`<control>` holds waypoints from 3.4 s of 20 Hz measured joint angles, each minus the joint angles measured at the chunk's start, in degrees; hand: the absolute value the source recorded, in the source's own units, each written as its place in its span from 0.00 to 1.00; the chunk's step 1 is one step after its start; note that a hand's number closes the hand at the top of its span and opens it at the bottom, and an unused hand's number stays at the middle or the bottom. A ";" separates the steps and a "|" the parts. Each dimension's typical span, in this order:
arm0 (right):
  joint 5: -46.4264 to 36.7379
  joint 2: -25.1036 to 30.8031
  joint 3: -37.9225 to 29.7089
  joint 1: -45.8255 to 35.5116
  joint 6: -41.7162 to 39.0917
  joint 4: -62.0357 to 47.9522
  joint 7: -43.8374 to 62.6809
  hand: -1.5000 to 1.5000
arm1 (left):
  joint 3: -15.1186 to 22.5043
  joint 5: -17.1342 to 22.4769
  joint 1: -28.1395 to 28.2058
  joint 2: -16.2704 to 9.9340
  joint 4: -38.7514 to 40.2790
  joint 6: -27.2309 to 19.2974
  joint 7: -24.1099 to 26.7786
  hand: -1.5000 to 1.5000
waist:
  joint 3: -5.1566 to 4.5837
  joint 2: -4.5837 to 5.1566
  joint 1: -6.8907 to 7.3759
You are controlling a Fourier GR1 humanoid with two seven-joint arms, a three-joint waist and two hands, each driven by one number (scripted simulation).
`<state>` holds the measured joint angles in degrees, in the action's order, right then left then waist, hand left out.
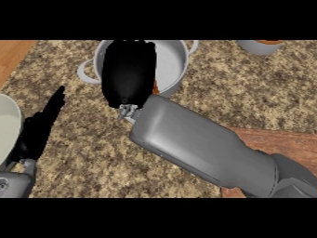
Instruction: Pick the croissant from the cutting board and place it in the pot
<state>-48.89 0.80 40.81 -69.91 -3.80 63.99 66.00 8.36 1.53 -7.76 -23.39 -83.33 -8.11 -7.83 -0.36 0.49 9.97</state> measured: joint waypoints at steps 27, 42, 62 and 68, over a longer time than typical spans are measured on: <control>1.75 -0.49 -10.26 -13.52 26.95 -30.37 -9.39 1.00 | -2.93 -0.24 1.99 0.30 -0.42 -1.20 1.02 0.50 | 0.18 1.17 -4.03; 9.35 -0.74 -19.11 -12.26 37.21 -46.26 -21.91 0.00 | -3.43 -0.48 1.34 0.20 -1.78 -0.53 0.66 0.50 | 0.30 2.30 -2.51; 27.07 -0.74 -31.58 -8.95 57.50 -37.00 -46.25 0.00 | -4.22 -0.48 2.19 0.63 -1.27 0.18 0.86 0.50 | 0.37 1.46 -3.40; 37.65 -0.78 -30.00 -3.29 57.12 -31.67 -54.05 0.00 | -5.61 -0.46 3.59 0.34 -0.33 0.59 1.89 0.50 | 0.36 0.69 -5.09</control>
<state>-11.24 0.01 10.80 -73.20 53.32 32.32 11.94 2.75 1.08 -4.18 -23.05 -83.67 -7.52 -5.94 0.00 1.17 4.88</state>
